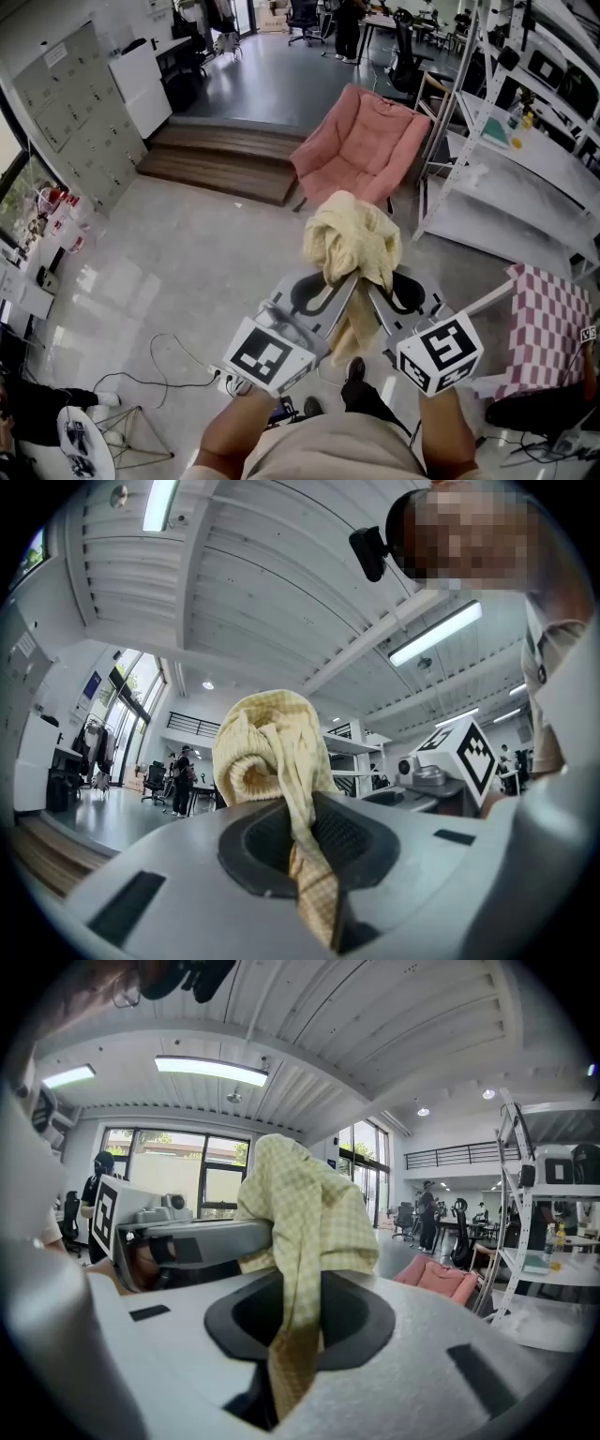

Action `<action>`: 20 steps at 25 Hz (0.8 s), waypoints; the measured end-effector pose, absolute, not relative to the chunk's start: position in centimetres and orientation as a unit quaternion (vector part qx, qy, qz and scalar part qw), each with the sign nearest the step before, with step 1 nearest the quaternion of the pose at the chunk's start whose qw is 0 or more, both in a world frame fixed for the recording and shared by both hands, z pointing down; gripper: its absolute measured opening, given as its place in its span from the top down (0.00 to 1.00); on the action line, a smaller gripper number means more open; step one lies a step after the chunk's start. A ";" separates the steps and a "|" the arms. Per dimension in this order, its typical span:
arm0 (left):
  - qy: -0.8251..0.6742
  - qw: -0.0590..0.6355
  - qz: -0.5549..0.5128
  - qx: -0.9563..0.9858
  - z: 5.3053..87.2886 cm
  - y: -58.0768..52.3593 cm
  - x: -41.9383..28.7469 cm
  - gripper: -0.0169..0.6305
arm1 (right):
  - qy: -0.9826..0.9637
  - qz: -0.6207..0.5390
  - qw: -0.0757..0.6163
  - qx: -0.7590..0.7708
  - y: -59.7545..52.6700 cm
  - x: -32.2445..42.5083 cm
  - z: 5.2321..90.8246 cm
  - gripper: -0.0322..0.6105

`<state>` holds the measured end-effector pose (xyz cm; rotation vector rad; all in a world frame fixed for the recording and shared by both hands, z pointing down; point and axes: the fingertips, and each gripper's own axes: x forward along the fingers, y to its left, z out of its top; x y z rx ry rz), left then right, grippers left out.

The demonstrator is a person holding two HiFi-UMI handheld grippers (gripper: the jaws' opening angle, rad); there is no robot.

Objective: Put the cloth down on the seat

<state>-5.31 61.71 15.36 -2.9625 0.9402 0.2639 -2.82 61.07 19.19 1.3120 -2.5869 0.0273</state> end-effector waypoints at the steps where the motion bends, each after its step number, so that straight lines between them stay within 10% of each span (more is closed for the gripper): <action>1: 0.303 0.010 0.083 -0.949 15.5 61.3 -5.3 0.91 | -0.887 0.011 0.118 0.447 60.6 -2.8 19.2 0.85; 20: 0.366 -0.014 0.060 -0.929 18.3 42.3 -1.2 0.91 | -0.913 0.032 0.114 0.390 41.5 1.2 22.0 0.85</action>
